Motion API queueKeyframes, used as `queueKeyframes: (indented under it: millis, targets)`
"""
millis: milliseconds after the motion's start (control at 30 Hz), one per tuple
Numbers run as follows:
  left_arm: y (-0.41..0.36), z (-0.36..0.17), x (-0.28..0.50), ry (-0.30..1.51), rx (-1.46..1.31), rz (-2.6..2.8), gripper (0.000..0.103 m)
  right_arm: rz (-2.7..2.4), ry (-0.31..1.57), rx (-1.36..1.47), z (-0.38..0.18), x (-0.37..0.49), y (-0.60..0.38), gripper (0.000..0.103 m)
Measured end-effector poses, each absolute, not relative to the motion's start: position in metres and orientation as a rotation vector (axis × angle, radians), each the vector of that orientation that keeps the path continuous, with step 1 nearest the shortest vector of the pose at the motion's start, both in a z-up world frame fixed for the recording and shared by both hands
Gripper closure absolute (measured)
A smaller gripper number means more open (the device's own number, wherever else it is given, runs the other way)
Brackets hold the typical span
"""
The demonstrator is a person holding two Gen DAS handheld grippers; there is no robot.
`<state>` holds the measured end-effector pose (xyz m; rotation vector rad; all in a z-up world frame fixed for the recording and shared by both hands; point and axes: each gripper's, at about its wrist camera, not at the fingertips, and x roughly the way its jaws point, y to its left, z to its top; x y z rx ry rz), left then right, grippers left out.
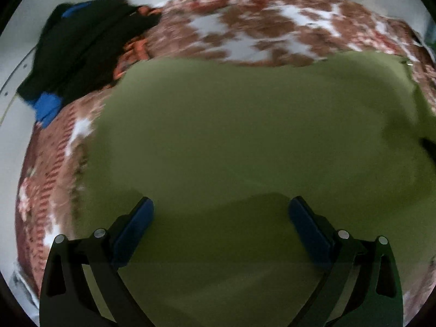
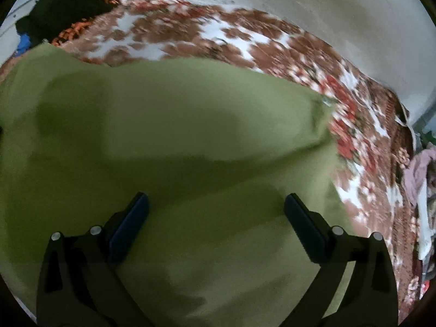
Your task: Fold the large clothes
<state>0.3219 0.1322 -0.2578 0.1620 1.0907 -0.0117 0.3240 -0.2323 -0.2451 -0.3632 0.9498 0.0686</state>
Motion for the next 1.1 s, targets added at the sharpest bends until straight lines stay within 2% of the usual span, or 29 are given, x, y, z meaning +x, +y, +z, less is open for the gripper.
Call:
queueKeyframes:
  millis: [167,300,433,600,700,833,1100]
  targets:
    - [0.201,-0.255,0.318,1.117,0.198,0.107,0.004,-0.002,0.965,-0.431,-0.251,0.314,-0.287,0.005]
    - [0.215,-0.241,0.313,1.110,0.243,0.154,0.006,-0.103,0.991,-0.454,-0.248,0.308,-0.332,0.005]
    - [0.182,-0.203,0.301,1.005,0.182,0.045,0.006,-0.129,0.973,-0.391,-0.226,0.296,-0.340,0.005]
    - [0.104,-0.180,0.290,0.912,0.088,-0.124,0.005,0.002,0.879,-0.254,-0.190,0.284,-0.284,0.005]
    - [0.059,-0.197,0.284,0.933,0.070,-0.165,0.005,0.084,0.875,-0.211,-0.196,0.280,-0.239,0.005]
    - [0.037,-0.227,0.280,0.987,0.073,-0.173,0.005,0.114,0.914,-0.228,-0.224,0.278,-0.209,0.005]
    - [0.100,-0.259,0.270,1.049,0.131,-0.083,0.004,-0.021,0.978,-0.253,-0.248,0.266,-0.276,0.005]
